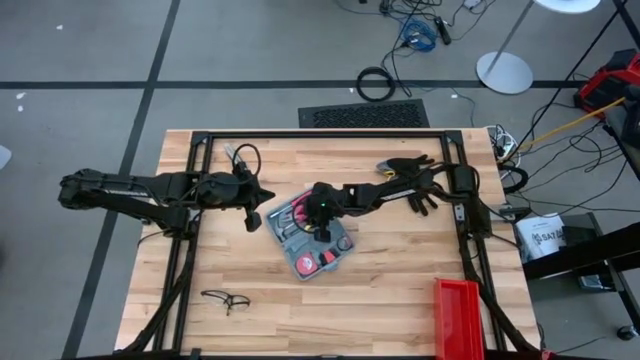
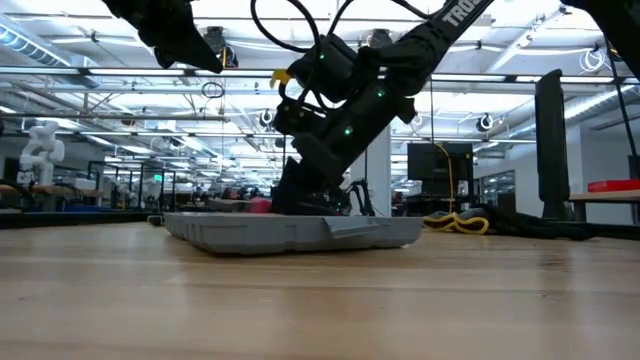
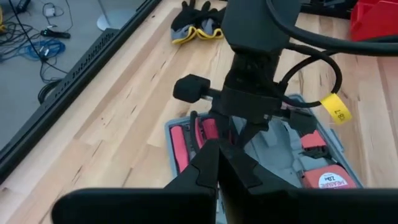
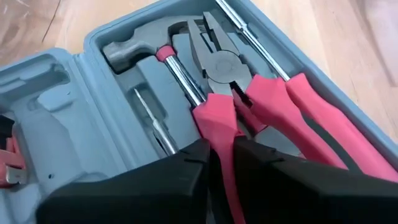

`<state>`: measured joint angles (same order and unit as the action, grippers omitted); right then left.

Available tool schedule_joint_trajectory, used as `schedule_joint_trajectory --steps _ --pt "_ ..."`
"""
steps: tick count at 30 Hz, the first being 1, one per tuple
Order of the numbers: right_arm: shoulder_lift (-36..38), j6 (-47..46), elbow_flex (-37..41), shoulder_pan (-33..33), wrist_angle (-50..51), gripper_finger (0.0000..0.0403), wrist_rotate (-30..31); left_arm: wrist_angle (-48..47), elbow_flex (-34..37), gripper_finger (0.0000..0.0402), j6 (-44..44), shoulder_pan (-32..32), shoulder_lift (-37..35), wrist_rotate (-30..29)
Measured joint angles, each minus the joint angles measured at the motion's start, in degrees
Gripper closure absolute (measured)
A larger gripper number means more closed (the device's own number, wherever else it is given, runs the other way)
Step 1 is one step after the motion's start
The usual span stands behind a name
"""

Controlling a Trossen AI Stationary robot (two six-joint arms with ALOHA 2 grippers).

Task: Prefit tool cases
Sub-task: Remove pink plier from the gray prefit tool case

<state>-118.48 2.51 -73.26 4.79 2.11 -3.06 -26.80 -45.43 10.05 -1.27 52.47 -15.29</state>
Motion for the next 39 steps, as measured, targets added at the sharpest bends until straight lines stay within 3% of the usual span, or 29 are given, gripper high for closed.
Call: schedule_joint_trajectory --steps 5,13,16,19,23,26,39 --pt "4.1 -0.3 0.1 -0.4 4.7 0.0366 0.4 -0.1 0.0 0.0393 0.0 0.0 0.0 0.0" --pt "13.3 -1.9 0.0 1.0 23.3 0.0366 10.9 -1.0 0.0 0.0393 0.1 0.0 0.0 0.1" --pt "17.5 -4.4 3.3 2.5 27.0 0.0366 13.6 -2.4 0.0 0.0393 0.1 -0.5 0.0 1.1" --pt "22.6 -8.2 11.8 4.2 24.6 0.0366 13.1 -3.5 0.0 0.0393 0.2 -1.6 0.0 1.3" --pt "30.1 -14.5 25.9 5.8 12.5 0.0366 10.6 -3.6 0.0 0.0393 1.1 -3.1 0.0 1.3" --pt "31.6 -17.8 32.9 5.6 6.5 0.0366 8.5 -3.5 0.0 0.0393 1.1 -3.6 0.0 0.2" --pt "29.7 -18.0 36.7 6.9 2.4 0.0366 10.3 -1.7 0.0 0.0393 1.5 -3.6 0.0 -1.0"
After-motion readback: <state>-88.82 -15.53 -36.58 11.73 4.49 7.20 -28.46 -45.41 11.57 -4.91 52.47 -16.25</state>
